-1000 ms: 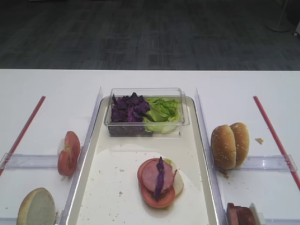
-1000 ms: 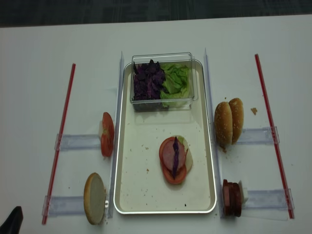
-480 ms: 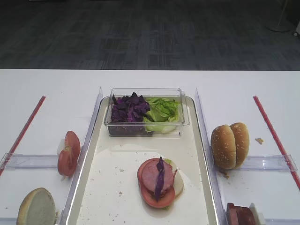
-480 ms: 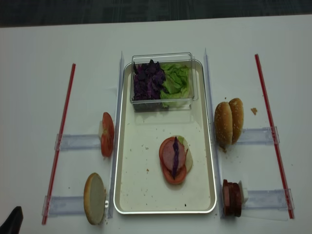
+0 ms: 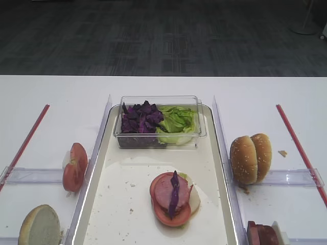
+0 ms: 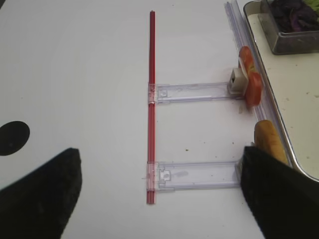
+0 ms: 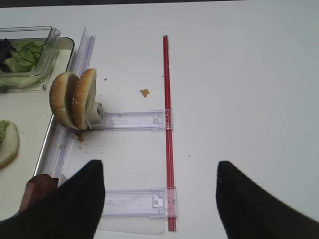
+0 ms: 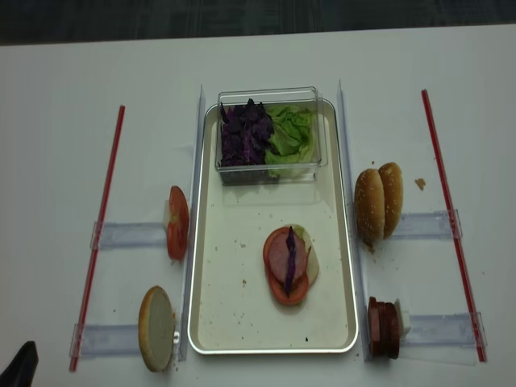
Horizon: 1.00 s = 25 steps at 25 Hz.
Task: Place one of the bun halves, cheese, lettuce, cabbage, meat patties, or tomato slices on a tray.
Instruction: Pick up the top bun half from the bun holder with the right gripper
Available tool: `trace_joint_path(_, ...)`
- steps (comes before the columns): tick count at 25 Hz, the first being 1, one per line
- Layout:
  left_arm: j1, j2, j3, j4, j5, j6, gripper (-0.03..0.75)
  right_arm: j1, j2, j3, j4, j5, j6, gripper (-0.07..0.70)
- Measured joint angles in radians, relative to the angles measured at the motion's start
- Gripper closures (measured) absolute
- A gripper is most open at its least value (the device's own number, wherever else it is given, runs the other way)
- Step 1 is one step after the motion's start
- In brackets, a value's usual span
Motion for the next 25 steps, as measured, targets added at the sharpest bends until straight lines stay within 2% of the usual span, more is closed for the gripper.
trace_joint_path(10, 0.000, 0.000, 0.000, 0.000, 0.000, 0.000, 0.118, 0.000, 0.156, 0.000, 0.032, 0.000, 0.003, 0.126)
trace_joint_path(25, 0.000, 0.000, 0.000, 0.000, 0.000, 0.000, 0.118, 0.000, 0.460, -0.010, 0.035, -0.037, 0.004, 0.125)
